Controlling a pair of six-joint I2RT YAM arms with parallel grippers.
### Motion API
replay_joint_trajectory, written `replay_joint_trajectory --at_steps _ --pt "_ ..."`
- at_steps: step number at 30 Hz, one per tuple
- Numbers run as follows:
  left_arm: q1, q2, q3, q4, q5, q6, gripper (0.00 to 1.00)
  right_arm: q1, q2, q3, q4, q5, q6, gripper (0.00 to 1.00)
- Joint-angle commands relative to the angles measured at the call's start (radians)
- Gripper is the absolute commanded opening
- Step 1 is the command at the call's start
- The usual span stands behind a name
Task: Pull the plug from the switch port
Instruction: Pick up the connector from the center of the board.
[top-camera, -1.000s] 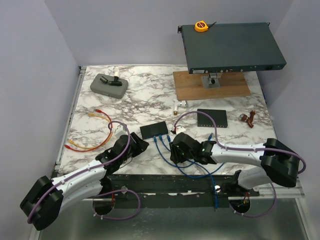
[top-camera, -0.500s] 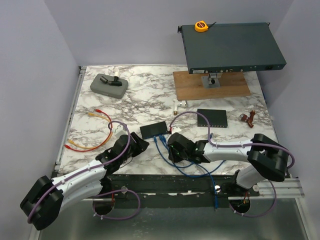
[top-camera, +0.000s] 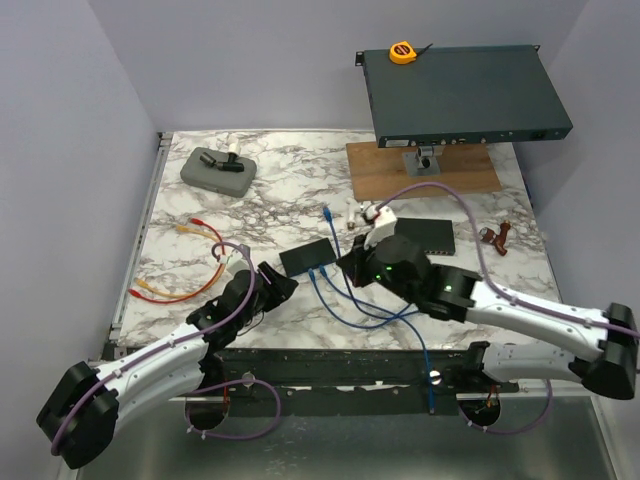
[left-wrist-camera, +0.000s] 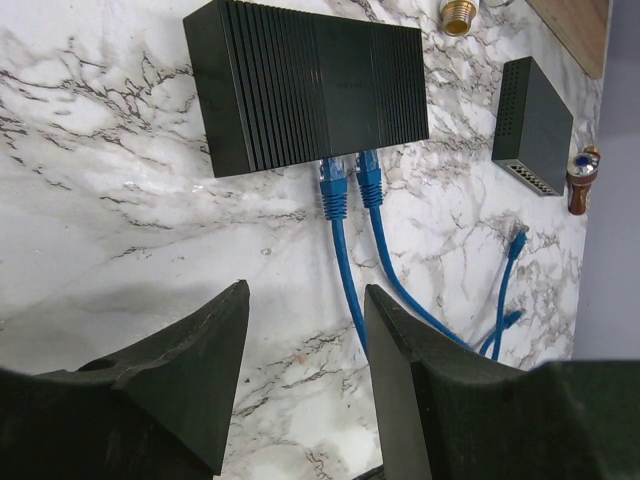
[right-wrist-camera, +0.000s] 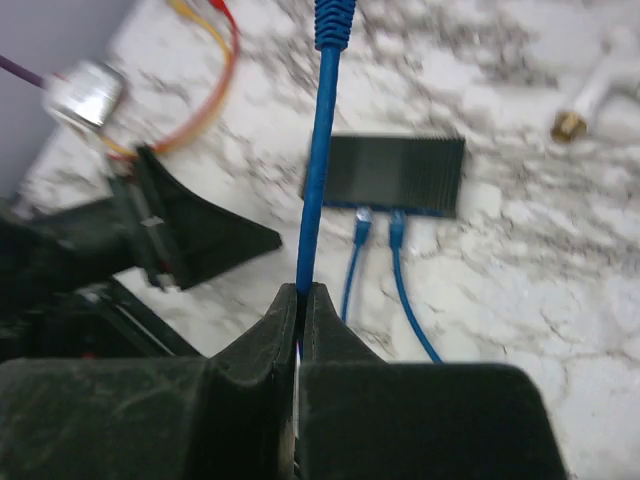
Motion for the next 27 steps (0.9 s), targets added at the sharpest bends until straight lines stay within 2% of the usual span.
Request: replay_joint_trajectory --at_steps 1,8,12,20,27 --pt "-0.002 0.007 -0.02 0.005 -0.019 -0.01 0.49 0.006 -0.192 -0.05 0.222 -0.016 -0.075 0.01" --pt "-0.002 -0.041 -0.038 0.007 -0.019 -0.013 0.49 0.006 -0.419 -0.244 0.636 -0.121 -0.041 0.01" --pt "-0.001 -0.088 -0.039 0.004 -0.024 -0.002 0.49 0.006 -0.512 -0.266 0.755 -0.141 -0.037 0.01" --pt "-0.001 -0.233 -0.048 0.003 -0.058 0.035 0.5 0.006 -0.61 -0.281 0.85 -0.194 0.012 0.01" --pt "-0.001 -0.419 -0.073 0.012 -0.088 0.094 0.6 0.006 -0.618 -0.317 0.833 -0.171 0.049 0.01"
